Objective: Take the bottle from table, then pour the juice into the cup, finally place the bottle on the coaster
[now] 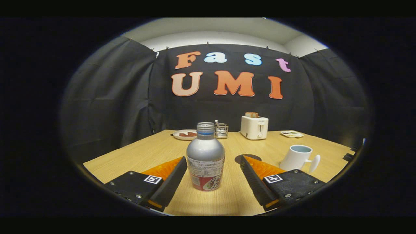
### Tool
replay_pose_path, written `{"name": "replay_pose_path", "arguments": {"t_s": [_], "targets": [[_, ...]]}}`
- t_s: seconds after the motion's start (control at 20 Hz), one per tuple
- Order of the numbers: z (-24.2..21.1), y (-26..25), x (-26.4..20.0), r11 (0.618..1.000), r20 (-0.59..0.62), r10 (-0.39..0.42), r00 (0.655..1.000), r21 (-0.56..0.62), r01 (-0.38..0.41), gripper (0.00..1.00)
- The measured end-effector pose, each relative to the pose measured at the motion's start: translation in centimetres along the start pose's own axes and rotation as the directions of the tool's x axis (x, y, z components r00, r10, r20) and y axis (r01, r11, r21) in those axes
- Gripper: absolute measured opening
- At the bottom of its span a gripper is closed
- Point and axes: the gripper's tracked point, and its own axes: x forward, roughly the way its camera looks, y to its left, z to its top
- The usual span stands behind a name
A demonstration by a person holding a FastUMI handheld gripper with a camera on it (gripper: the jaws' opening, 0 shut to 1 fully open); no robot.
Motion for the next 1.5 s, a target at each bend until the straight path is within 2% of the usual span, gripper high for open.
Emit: {"name": "replay_pose_path", "arguments": {"t_s": [0.45, 0.65, 0.8, 0.95, 1.2, 1.5], "targets": [[-4.1, 1.6, 2.7, 0.996, -0.146, 0.064, 0.987, -0.047, -0.072, 0.93], [-3.8, 1.7, 3.5, 0.995, -0.129, 0.080, 0.988, -0.043, -0.086, 0.91], [-3.6, 1.7, 4.0, 0.994, -0.110, 0.095, 0.989, -0.052, -0.101, 0.80], [-3.1, 1.6, 4.0, 0.992, -0.091, 0.105, 0.990, -0.059, -0.111, 0.77], [-0.9, 0.2, 3.9, 0.991, -0.054, 0.112, 0.992, 0.076, -0.107, 0.75], [3.0, -2.6, 4.1, 0.957, 0.005, 0.107, 0.994, 0.271, -0.104, 0.75]]}}
